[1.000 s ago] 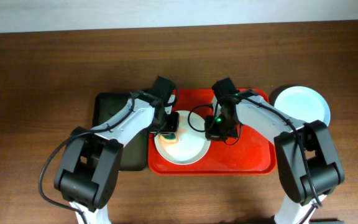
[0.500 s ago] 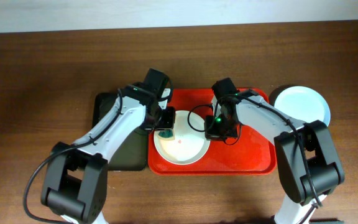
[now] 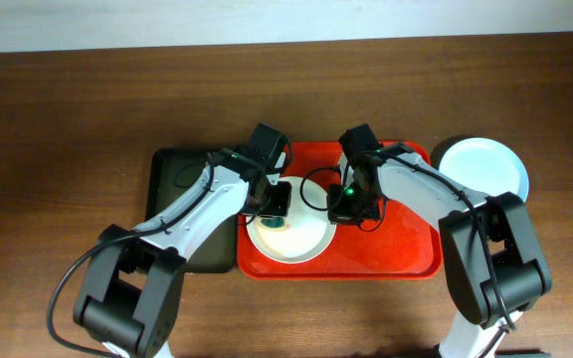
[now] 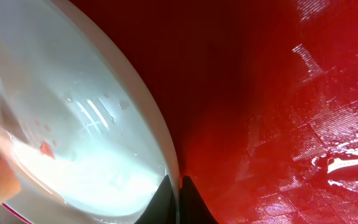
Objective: Clean dirty plates on tray and stack at the side
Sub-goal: 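Scrub the white plate with the sponge in the left gripper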
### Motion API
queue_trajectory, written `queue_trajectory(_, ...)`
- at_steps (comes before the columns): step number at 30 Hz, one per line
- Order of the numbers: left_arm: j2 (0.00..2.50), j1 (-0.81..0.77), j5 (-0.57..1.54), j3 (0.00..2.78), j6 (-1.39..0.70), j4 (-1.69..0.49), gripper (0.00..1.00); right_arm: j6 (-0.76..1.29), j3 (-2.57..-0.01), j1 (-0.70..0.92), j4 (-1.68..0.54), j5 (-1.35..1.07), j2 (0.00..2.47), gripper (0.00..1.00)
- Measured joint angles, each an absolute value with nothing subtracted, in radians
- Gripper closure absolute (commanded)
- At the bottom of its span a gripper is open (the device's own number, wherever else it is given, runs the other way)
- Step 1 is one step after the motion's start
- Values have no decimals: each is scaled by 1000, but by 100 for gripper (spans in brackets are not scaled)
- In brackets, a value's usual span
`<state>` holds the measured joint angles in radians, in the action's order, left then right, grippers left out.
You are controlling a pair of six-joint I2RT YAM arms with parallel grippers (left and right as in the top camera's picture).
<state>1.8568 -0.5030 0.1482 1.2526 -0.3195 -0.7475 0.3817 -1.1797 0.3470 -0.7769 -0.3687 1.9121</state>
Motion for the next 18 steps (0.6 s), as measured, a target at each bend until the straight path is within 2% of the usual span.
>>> queue_trajectory(10,1953,-503,160,1260,-331,-740,100,382,-1180,347,-777,-368,1912,96)
queue_trajectory(15,1978,-482,354,1288,-286,-763,100,382,-1180,347,-780,-362,1912,96)
queue_trajectory(18,1966,-476,389,1331,-261,-827,100,382,-1180,347,-776,-366,1912,96)
